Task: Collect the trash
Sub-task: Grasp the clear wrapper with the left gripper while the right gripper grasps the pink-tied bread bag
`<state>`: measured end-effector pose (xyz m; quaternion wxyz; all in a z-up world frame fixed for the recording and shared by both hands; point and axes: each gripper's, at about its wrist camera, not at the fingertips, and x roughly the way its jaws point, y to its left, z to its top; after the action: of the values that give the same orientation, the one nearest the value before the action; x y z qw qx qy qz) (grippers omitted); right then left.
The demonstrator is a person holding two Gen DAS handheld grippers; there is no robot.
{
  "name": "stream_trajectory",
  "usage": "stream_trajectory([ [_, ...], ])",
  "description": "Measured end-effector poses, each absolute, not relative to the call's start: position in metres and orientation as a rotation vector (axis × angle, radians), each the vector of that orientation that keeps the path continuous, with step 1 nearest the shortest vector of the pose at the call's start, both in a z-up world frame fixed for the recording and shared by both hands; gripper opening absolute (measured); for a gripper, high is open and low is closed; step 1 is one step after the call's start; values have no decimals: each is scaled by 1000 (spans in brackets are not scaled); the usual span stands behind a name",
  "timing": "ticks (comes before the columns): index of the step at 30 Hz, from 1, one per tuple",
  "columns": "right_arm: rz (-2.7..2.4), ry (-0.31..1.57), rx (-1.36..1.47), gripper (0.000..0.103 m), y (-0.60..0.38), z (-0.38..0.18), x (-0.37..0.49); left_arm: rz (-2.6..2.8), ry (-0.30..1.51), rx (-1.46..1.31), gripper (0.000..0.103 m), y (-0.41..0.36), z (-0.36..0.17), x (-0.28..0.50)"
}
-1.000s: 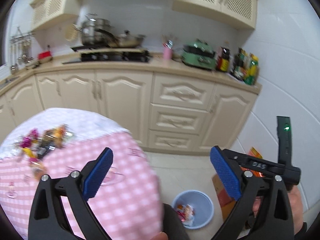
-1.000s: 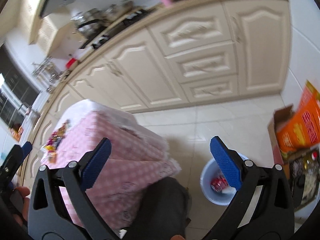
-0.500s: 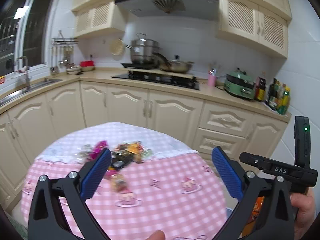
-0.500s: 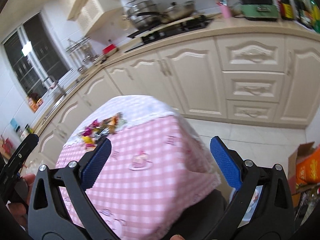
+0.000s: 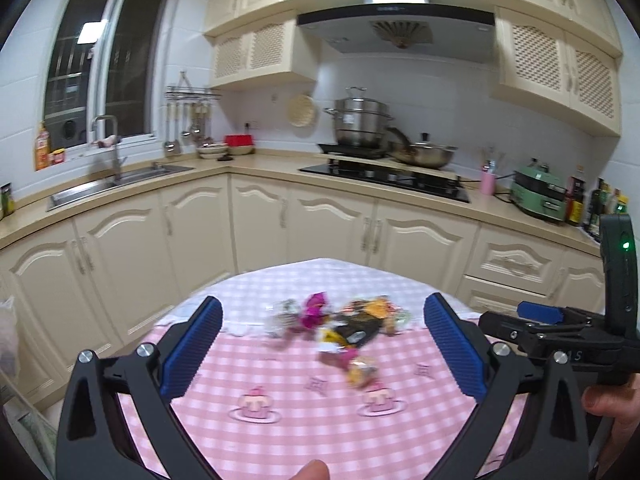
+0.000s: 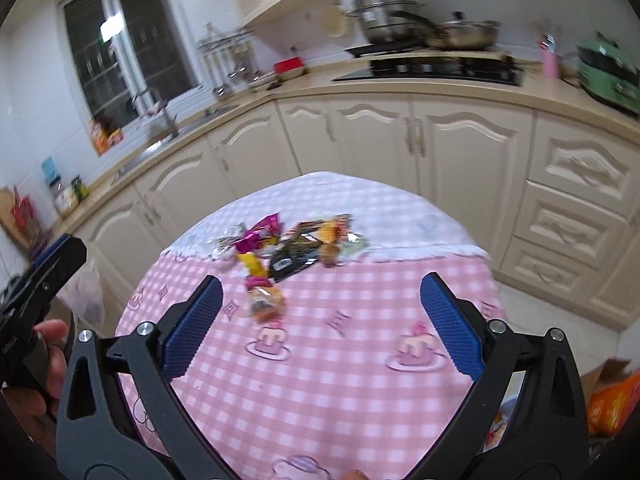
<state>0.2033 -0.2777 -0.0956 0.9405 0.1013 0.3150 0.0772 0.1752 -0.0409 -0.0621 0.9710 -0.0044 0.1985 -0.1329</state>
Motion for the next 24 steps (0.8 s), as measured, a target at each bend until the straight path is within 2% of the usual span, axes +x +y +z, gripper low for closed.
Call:
stream_trajectory([
  [9,228,727,88,97,-214,-123,246,-183,460,-28,99,8,-94,201],
  [21,271,859,36,97,-179,-178,299,-146,564,-17,99,23,-140,234],
  [22,275,872,28,91,-177,-184,306,-146,569,-11,99,22,-142,237],
  [24,266,896,27,66,-176,-194,315,-145,586,9,99,18,-148,245],
])
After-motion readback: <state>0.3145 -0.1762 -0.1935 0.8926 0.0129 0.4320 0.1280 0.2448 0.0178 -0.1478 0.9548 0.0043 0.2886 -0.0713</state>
